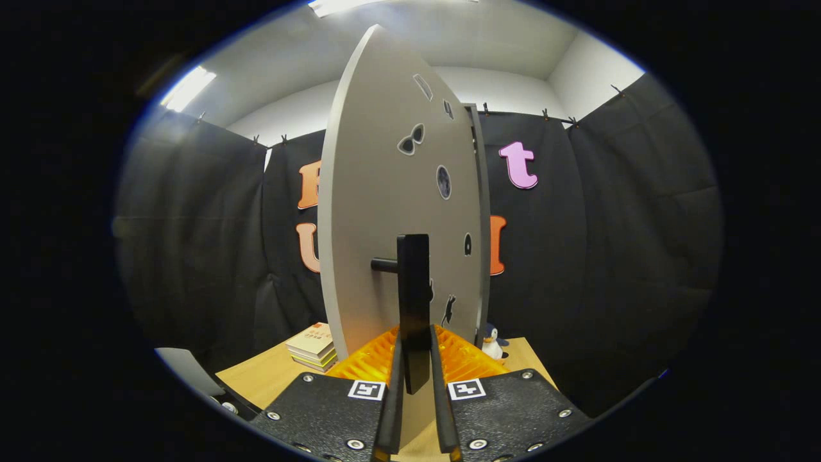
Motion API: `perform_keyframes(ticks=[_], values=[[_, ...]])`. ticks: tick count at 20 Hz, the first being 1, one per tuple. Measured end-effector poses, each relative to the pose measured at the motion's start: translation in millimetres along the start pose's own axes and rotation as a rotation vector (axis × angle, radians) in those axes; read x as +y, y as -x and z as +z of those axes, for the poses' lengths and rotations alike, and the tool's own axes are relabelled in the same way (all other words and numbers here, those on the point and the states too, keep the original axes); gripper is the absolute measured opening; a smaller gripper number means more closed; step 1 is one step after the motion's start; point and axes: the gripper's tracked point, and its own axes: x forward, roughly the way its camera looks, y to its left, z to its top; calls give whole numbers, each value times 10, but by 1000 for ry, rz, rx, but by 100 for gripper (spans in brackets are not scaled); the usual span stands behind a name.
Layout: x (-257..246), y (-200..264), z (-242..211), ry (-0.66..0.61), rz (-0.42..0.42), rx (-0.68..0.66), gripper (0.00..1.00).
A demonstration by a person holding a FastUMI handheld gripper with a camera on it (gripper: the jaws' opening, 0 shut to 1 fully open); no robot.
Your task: Open the shoe cabinet door, grab the shoes and put them into the shoe cabinet, then close the shoe cabinet door.
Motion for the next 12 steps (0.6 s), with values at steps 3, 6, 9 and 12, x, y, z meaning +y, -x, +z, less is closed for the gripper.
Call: perform_keyframes(ticks=[3,6,9,12], values=[[-170,83,-9,-7,-39,1,22],[-354,169,-33,-8,-88,3,22],[-506,256,-59,-7,-139,2,22],[-623,347,-118,-8,-176,16,22]])
